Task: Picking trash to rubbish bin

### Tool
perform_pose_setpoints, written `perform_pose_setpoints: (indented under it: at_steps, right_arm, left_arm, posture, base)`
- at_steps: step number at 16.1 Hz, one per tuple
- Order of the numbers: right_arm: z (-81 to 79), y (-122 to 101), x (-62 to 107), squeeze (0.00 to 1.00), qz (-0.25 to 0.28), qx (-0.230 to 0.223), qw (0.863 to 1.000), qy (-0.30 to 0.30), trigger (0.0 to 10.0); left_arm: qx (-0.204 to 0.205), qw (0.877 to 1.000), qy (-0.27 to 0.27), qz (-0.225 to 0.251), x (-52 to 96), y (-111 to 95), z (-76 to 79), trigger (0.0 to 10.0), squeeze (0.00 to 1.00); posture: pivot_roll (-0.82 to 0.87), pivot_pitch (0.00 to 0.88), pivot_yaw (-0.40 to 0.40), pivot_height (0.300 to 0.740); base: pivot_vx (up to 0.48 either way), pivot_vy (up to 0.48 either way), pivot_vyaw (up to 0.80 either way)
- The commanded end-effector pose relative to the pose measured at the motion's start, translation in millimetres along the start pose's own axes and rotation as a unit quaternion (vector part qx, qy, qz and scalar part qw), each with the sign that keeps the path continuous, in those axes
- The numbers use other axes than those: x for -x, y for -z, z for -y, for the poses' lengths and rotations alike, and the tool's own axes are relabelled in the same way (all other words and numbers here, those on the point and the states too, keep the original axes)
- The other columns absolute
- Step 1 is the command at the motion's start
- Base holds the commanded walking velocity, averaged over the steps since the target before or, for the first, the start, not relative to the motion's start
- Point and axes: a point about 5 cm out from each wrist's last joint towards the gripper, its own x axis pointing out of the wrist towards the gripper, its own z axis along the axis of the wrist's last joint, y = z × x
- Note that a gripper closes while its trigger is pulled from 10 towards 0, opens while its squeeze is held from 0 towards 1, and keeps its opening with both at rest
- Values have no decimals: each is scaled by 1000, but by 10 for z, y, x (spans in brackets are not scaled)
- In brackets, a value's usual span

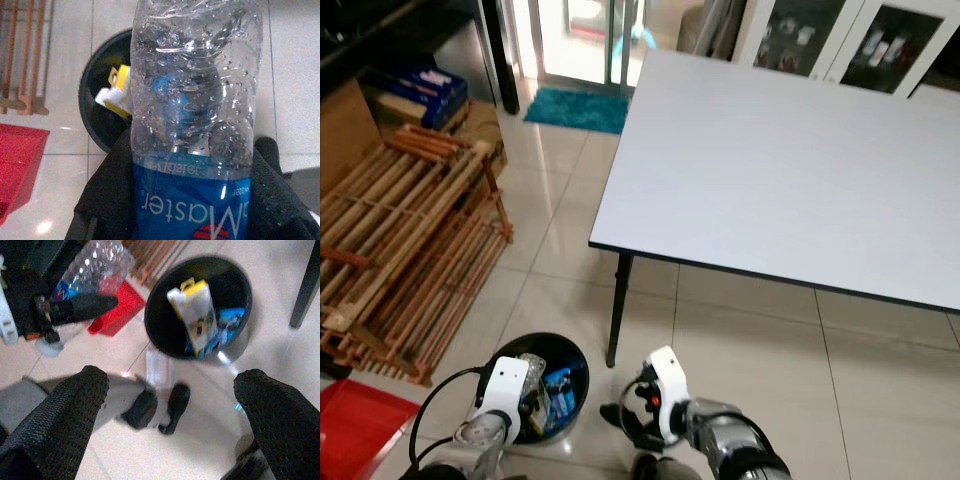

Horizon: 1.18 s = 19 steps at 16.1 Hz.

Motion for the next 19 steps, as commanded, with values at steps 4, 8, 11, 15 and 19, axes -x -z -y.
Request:
perform_pose_setpoints:
  at_steps: [4, 8, 11, 15, 19]
  right_arm:
    - [-47, 42, 34, 0, 8, -6, 1000, -26, 10000]
    - [-98, -75, -48, 0, 24, 0, 1000, -13, 10000]
    - [-100, -141, -58, 0, 49, 0, 999, 2, 10000]
    - [-99, -95, -53, 0, 44, 8, 999, 11, 10000]
    - [-107, -50, -55, 0, 34, 10, 999, 12, 10000]
  left_arm:
    - [-17, 1000, 6, -14, 19, 93, 16, 10000, 0]
    - [-14, 1000, -8, -11, 16, 77, -56, 10000, 0]
    - [-15, 1000, -8, -11, 17, 80, -54, 10000, 0]
    - [-16, 1000, -2, -13, 19, 90, -21, 10000, 0]
    - [-17, 1000, -1, -14, 21, 97, -25, 10000, 0]
  posture:
    - [-46, 230, -142, 740]
    - [-24, 203, -126, 740]
    - [-22, 193, -115, 740]
    - [-24, 199, -109, 740]
    - [-25, 209, -111, 740]
  base:
    - [0, 0, 0]
    - [0, 0, 0]
    - [0, 0, 0]
    - [0, 0, 600]
    - [0, 0, 800]
